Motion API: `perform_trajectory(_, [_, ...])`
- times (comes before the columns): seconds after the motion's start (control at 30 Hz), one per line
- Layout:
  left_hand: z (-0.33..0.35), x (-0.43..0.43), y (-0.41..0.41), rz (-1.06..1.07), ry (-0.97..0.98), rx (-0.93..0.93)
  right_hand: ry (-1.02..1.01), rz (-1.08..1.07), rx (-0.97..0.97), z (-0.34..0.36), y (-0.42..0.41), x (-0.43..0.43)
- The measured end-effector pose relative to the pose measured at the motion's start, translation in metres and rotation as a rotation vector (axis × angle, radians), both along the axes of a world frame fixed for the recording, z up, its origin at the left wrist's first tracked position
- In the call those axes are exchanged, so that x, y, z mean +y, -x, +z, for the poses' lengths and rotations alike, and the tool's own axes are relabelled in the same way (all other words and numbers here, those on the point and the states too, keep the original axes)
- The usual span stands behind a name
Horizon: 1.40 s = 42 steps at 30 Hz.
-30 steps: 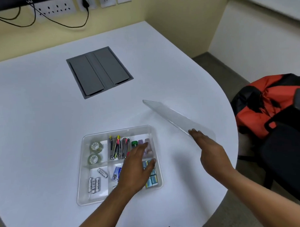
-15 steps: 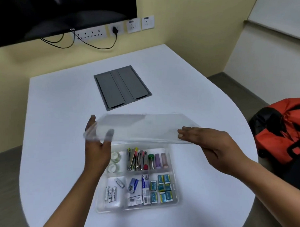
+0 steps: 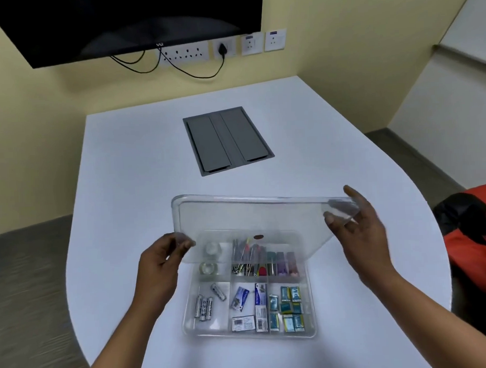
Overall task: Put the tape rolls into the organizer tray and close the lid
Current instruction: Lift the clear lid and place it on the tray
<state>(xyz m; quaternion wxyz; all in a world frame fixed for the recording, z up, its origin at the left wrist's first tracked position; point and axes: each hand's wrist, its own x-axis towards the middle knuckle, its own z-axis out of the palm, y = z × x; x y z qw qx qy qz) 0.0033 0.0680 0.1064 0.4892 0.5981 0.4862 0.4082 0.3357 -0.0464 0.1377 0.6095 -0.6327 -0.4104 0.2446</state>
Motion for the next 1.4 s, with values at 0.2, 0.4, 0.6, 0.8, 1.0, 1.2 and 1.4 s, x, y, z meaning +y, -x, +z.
perform_trajectory(0.2, [-0.007, 0.000, 0.005, -0.046, 0.171, 0.075, 0.242, 0.007, 0.022, -0.053, 0.027, -0.016])
perform_trajectory(0.4, [-0.034, -0.004, 0.012, -0.136, 0.122, 0.503, 0.357, -0.143, -0.095, -0.083, 0.039, -0.029])
perform_trajectory(0.6, [-0.061, -0.005, 0.015, -0.175, 0.139, 0.579, 0.628, 0.033, -0.084, -0.102, 0.034, -0.026])
perform_trajectory(0.8, [-0.075, -0.005, 0.014, -0.168, 0.151, 0.707, 0.824, 0.146, -0.223, -0.115, 0.034, -0.013])
perform_trajectory(1.0, [-0.082, -0.003, 0.010, -0.207, 0.306, 0.661, 0.882, 0.182, -0.196, -0.117, 0.032, 0.002])
perform_trajectory(1.2, [-0.087, -0.005, 0.005, -0.245, 0.306, 0.743, 0.874, 0.233, -0.252, -0.114, 0.023, 0.001])
perform_trajectory(1.4, [-0.092, -0.012, -0.001, -0.379, 0.355, 0.642, 0.938, 0.383, -0.456, -0.112, 0.000, -0.004])
